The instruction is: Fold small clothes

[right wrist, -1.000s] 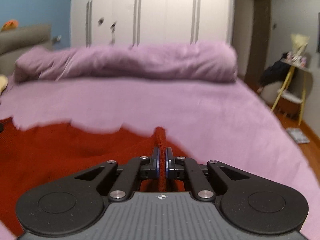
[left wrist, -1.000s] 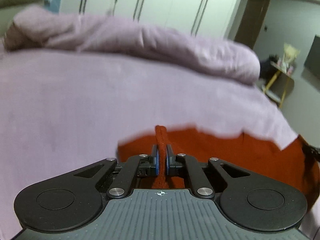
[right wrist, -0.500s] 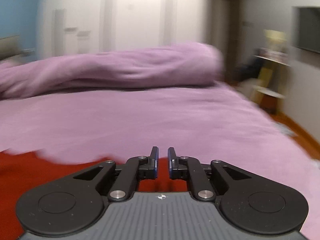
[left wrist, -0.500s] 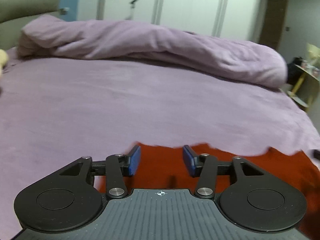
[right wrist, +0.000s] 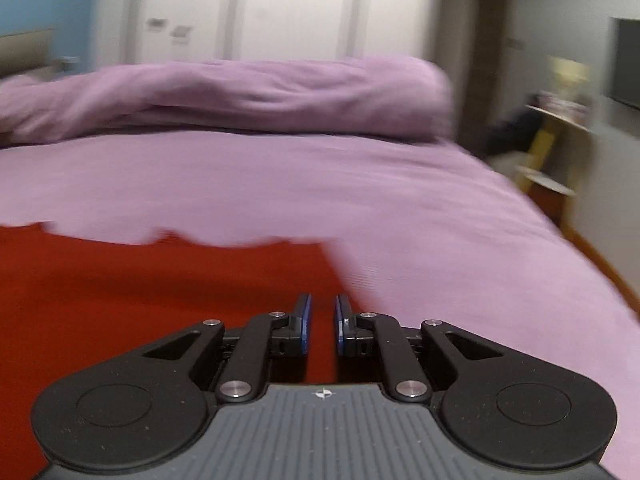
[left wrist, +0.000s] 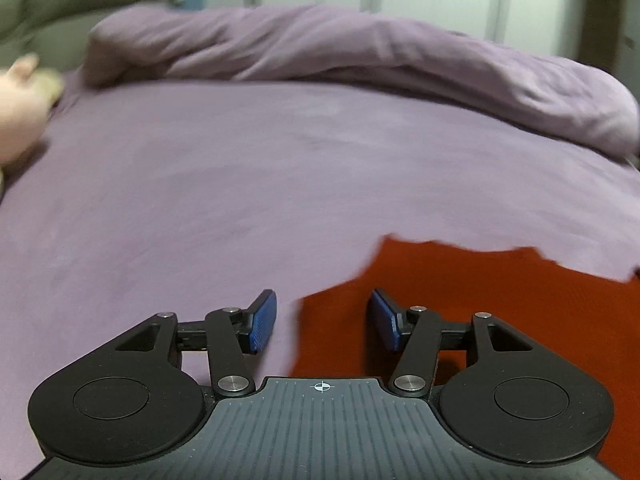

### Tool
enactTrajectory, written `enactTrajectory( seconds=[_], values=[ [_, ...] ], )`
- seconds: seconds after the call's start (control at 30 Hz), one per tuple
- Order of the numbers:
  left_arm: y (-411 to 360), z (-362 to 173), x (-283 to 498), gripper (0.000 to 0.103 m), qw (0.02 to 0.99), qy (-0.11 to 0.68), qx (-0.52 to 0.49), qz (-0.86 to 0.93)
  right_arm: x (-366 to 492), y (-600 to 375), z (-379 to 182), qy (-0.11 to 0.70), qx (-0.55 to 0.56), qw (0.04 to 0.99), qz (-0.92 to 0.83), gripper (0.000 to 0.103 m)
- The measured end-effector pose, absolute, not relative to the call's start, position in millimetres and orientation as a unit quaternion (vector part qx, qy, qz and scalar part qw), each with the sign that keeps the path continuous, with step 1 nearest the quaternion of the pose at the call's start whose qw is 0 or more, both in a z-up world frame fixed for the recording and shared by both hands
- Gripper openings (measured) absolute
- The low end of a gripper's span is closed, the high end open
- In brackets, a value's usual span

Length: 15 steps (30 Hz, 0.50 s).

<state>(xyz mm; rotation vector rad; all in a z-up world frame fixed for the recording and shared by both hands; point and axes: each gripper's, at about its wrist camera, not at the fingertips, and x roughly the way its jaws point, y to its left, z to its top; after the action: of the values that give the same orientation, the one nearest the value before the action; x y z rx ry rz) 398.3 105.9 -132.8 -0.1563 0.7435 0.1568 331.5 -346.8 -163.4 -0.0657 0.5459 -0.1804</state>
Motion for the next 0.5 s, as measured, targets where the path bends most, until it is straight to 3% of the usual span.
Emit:
enactTrajectory(
  seconds=[0.07,0.13,0.33,0.5],
  values=[
    [121.0,-131.1,393.0,0.059,0.919,0.371,-0.112,0.078,328.5,-364.5,-165.6,0.282,-0.013,0.954,-0.104,0.028],
    [125.5,-123.7,383.1,0.056,0.913,0.383,-0.119,0.077,316.8,-362.7,-157.5,0.278,-0.016,0.954,-0.109,0.028],
    [133.6,-101.6,308.0,0.059,0.912,0.385,-0.143,0.0,236.6,-334.9,-127.2,0.243,0.013,0.968,-0.059,0.028],
    [136.5,-104.6,258.3,0.06,0.896,0.416,-0.15,-0.03,197.1,-343.4,-138.8,0.29,0.076,0.949,-0.099,0.031]
  ],
)
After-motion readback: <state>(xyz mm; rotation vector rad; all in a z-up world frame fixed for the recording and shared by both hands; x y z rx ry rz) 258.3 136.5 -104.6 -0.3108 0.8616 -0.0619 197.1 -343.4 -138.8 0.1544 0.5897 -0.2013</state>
